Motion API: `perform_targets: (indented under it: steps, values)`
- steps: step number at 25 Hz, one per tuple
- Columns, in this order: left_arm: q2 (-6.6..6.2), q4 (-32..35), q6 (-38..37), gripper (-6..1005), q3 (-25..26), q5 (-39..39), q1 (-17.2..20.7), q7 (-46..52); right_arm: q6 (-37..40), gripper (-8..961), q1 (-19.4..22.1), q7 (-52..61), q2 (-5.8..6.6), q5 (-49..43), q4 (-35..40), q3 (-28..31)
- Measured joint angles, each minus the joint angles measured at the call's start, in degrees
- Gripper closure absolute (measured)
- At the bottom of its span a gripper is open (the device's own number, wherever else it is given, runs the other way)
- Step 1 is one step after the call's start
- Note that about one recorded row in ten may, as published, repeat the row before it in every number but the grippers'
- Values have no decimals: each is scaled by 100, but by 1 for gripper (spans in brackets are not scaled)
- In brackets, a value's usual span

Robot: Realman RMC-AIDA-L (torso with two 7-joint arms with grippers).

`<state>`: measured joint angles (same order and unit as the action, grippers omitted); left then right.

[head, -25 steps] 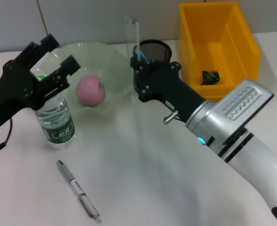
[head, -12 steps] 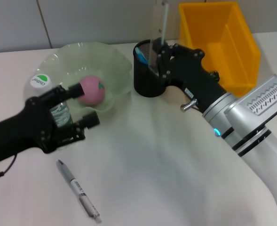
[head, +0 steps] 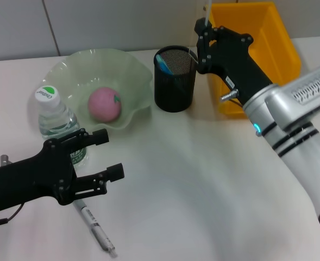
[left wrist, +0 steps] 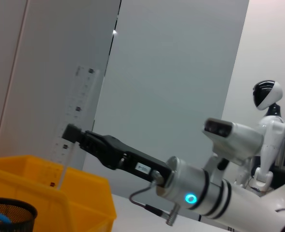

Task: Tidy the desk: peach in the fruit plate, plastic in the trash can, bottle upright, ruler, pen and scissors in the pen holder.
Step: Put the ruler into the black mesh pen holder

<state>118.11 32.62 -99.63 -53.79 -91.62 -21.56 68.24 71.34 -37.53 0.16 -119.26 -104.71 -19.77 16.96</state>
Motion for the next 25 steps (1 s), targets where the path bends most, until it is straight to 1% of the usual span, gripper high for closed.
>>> perform_targets:
  steps: [2, 9, 11, 12, 17, 25]
  values:
    - [1, 1, 14, 155, 0, -10, 22, -13, -414, 949, -164, 19, 0, 1, 86, 165]
    - [-13, 4, 46, 156, 9, -56, 44, -6, -915, 949, -440, 40, -14, 29, 190, 261]
    - [-13, 6, 52, 156, 27, -58, 45, -13, -1137, 949, -532, 41, -17, 35, 213, 320]
    - [-13, 6, 52, 156, 27, -58, 45, -13, -1420, 949, -627, 42, -22, 39, 239, 403]
    - [2, -1, 58, 157, 47, -59, 47, -46, -1787, 950, -723, 45, -33, 37, 249, 442]
    - [6, -1, 58, 159, 54, -58, 47, -54, -1978, 950, -767, 75, -35, 45, 242, 467]
